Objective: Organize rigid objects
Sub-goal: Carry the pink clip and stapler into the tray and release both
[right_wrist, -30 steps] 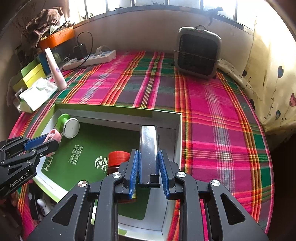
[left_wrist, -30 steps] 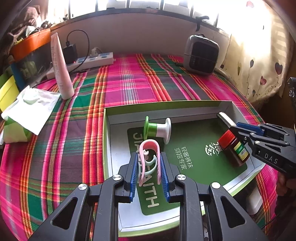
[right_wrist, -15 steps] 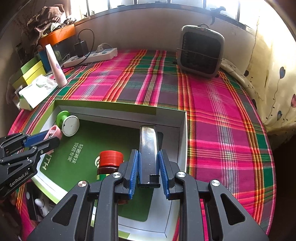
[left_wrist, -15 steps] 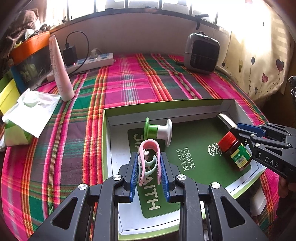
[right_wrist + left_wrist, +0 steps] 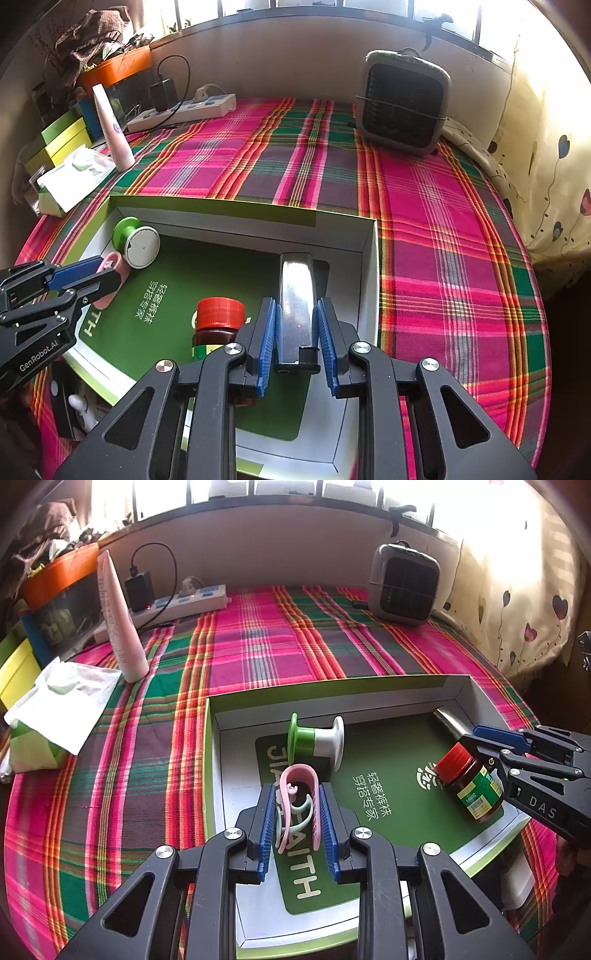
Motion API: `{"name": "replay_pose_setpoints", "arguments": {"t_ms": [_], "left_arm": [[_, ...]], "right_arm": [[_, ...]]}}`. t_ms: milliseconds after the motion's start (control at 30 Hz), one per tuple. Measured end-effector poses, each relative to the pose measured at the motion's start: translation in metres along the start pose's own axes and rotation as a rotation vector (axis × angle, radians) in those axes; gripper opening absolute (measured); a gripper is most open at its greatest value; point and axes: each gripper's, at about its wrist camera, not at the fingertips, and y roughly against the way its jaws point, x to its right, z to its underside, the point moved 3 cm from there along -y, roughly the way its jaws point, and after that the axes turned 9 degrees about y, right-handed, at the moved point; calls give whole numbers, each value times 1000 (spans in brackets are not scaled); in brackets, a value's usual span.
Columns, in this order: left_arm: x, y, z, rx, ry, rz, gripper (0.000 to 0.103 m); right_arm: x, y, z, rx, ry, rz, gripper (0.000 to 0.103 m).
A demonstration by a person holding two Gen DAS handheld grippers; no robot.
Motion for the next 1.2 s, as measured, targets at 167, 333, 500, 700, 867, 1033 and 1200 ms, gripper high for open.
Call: {"name": "replay_pose_setpoints", "arguments": {"t_ms": [167,333,500,700,867,1033,1200], "left_arm": [[1,0,0,-1,0,5,26],[0,2,0,-2,5,16,30],[0,10,2,9,11,21,35],[2,23,5,27,11,20,38],[3,33,8,35,13,23,40],[1,46,12,53,24,32,42],[-2,61,19,78,27,41,43]], "right_arm": [[0,1,0,6,-4,5,24],[1,3,1,14,-7,10,24],[0,10,1,29,-14,14,26],[-3,20,2,50,-21,12,31],[-7,28,6,60,-24,15,33],[-11,40,11,78,-33,14,36],[-10,54,19,97,-58,23,39]]}}
